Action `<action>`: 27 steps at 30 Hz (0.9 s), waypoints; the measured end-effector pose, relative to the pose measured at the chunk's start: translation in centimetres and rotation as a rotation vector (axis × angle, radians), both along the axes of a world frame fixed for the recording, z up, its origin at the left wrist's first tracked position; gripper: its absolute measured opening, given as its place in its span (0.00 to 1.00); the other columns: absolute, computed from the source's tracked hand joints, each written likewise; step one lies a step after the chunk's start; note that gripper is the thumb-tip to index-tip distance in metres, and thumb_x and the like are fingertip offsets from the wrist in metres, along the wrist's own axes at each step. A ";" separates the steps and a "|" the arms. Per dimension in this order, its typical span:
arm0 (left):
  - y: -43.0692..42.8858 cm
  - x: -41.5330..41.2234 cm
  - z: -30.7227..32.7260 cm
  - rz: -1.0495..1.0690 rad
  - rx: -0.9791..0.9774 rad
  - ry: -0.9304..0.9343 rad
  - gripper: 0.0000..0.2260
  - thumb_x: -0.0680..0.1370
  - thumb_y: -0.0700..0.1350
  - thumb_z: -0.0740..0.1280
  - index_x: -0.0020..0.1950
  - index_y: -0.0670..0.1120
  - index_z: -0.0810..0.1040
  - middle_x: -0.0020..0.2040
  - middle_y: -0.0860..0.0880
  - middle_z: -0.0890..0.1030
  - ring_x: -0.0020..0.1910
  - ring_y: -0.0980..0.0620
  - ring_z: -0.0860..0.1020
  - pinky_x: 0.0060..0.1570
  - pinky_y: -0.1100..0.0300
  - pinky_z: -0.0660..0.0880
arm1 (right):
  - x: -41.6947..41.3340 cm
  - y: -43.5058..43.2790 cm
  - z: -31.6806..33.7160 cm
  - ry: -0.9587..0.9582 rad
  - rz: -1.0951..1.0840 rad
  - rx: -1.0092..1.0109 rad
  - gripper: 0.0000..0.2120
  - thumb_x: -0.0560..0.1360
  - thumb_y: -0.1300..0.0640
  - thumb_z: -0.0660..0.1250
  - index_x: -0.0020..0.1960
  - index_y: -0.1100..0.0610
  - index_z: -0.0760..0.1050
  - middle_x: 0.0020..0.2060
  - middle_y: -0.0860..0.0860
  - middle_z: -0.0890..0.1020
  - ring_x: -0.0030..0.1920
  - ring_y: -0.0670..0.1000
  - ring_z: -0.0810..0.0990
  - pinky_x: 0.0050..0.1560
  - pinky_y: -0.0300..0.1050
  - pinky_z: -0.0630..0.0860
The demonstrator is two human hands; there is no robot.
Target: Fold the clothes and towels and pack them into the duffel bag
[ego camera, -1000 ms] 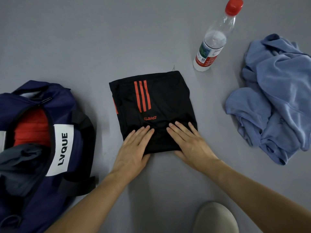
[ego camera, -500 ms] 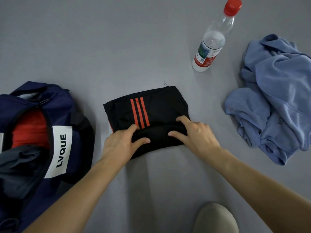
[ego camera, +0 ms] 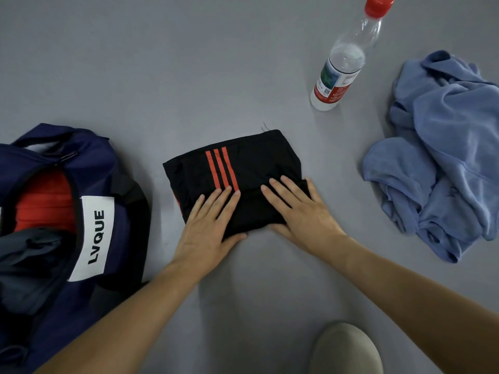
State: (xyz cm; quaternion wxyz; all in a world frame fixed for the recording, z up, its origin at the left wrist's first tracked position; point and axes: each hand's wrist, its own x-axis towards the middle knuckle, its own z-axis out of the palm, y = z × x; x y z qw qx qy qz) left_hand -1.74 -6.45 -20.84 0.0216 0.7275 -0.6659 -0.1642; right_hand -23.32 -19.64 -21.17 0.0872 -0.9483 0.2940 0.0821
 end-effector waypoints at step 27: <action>-2.9 2.7 3.1 0.325 -0.067 -0.106 0.23 0.75 0.66 0.66 0.60 0.51 0.77 0.56 0.51 0.79 0.56 0.44 0.76 0.54 0.49 0.71 | 0.0 -1.3 2.1 -0.262 -0.510 0.087 0.24 0.78 0.41 0.65 0.67 0.55 0.70 0.50 0.55 0.80 0.52 0.61 0.79 0.52 0.54 0.75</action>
